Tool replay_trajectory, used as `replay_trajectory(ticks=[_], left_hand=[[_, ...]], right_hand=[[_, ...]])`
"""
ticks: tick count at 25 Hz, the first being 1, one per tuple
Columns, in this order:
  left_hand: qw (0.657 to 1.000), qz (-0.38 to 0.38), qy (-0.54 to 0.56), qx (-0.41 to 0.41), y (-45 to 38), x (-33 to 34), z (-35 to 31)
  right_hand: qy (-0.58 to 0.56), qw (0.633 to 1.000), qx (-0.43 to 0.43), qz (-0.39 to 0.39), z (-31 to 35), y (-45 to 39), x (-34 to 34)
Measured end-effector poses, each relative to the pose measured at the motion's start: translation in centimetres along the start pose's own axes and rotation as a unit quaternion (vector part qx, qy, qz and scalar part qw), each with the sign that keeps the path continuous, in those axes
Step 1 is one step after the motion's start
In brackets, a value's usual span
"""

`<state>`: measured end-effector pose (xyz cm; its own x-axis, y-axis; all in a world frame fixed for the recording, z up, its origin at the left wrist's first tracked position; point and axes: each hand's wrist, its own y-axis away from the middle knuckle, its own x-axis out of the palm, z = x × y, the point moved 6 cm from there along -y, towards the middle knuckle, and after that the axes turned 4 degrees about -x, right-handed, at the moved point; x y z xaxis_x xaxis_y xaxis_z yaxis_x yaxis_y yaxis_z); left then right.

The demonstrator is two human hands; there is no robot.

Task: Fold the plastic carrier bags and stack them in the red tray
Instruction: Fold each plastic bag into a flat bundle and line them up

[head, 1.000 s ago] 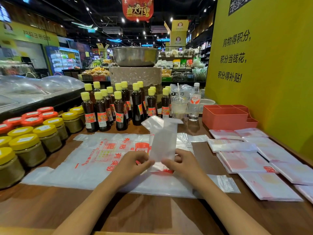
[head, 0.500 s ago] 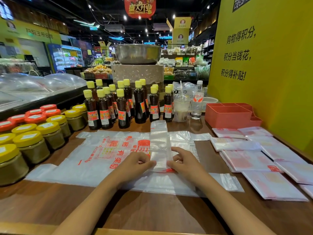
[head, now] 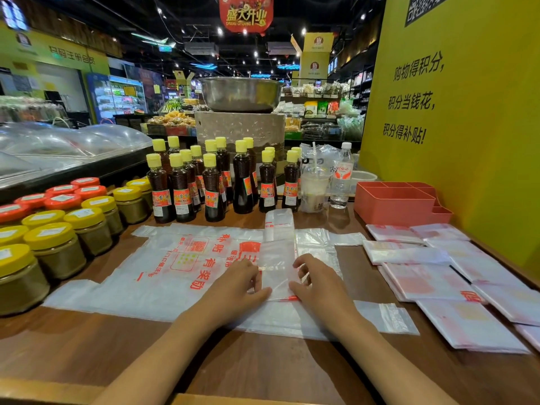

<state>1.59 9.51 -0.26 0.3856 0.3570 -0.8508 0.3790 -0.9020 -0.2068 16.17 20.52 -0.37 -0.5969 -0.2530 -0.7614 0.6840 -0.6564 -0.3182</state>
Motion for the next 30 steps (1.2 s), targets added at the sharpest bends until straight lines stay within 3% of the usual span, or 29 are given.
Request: replay_trajectory(ticks=[4,13,18,24,27,30], left_hand=[[0.999,-0.005,-0.025,0.033,0.2,0.2,-0.2],[0.993,0.083,0.050,0.061,0.5,0.6,0.1],[0.990,0.115,0.056,0.067,0.8,0.7,-0.4],[0.989,0.126,0.029,0.076,0.9,1.0,-1.1],[0.991,0.099,-0.023,0.085,0.9,1.0,-1.2],[0.991,0.066,-0.068,0.098,1.0,0.7,-1.5]], right_hand=[[0.027,0.997,-0.072,0.029,0.5,-0.2,0.0],[0.021,0.987,-0.111,0.113,1.0,-0.4,0.6],[0.095,0.980,-0.102,0.145,0.2,-0.6,0.6],[0.156,0.979,0.020,0.128,-3.1,-1.2,0.4],[0.089,0.995,0.002,0.047,-1.7,-0.7,-1.5],[0.015,0.996,-0.048,0.079,0.7,0.5,-1.2]])
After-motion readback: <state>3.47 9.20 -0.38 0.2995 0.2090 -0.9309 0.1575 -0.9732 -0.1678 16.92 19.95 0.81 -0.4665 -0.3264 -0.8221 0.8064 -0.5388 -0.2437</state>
